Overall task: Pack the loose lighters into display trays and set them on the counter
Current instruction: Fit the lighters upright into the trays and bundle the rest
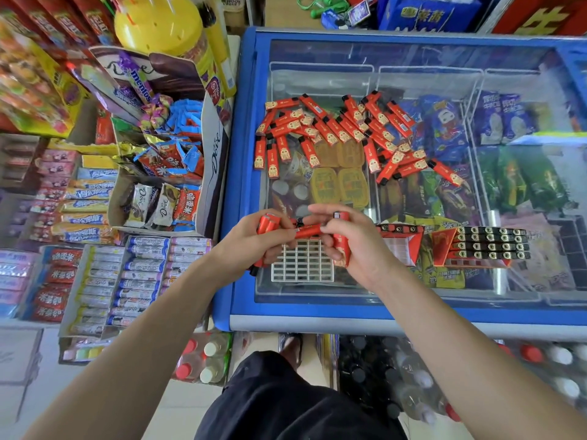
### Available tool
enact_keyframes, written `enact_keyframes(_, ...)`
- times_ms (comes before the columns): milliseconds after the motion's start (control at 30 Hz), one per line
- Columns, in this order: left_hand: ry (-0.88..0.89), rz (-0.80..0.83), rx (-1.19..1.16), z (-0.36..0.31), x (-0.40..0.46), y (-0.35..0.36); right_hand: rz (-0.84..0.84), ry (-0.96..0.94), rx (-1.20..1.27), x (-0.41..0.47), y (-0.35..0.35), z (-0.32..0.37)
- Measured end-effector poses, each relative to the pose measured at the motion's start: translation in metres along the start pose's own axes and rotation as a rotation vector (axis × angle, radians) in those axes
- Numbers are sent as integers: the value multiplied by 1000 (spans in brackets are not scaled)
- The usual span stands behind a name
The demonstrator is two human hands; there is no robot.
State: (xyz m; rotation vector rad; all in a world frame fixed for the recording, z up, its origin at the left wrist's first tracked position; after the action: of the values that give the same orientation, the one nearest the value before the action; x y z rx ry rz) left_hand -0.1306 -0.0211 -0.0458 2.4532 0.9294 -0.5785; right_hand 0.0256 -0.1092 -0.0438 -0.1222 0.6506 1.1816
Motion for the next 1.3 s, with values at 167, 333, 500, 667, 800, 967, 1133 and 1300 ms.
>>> enact_keyframes(167,9,9,-5,2,2,-2,49,-78,-277,-6,-5,2)
enact_keyframes(333,-22,-21,-30,5,1,-4,8,-158,-494,-11,-6,10)
enact_keyframes(500,-27,-154,102,10,4,-19,-126,-239,-587,-11,-9,10)
enact_keyframes(667,24,-361,311,14,8,-39,-167,-432,-944,-12,-4,7)
enact_keyframes(800,17,-412,478,17,10,-39,-97,-517,-1253,-9,8,-3)
enact_keyframes(967,-11,-391,540,19,15,-33,-79,-600,-1586,-2,19,-20)
enact_keyframes(1133,-4,-394,560,18,16,-30,-132,-712,-1750,4,30,-25)
enact_keyframes(1300,1,-377,556,18,14,-29,-171,-744,-1804,7,32,-28)
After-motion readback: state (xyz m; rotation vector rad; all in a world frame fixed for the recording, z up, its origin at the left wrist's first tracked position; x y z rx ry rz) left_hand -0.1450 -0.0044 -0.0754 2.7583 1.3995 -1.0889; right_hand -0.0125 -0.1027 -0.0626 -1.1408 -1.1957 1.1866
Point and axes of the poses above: each hand's wrist, its own x-axis towards the middle knuckle, its own y-axis out of the palm, z = x × y, the point moved 5 cm from there along x, towards the middle knuckle, and after that the axes turned 9 degrees about -x, right-handed, at the moved point
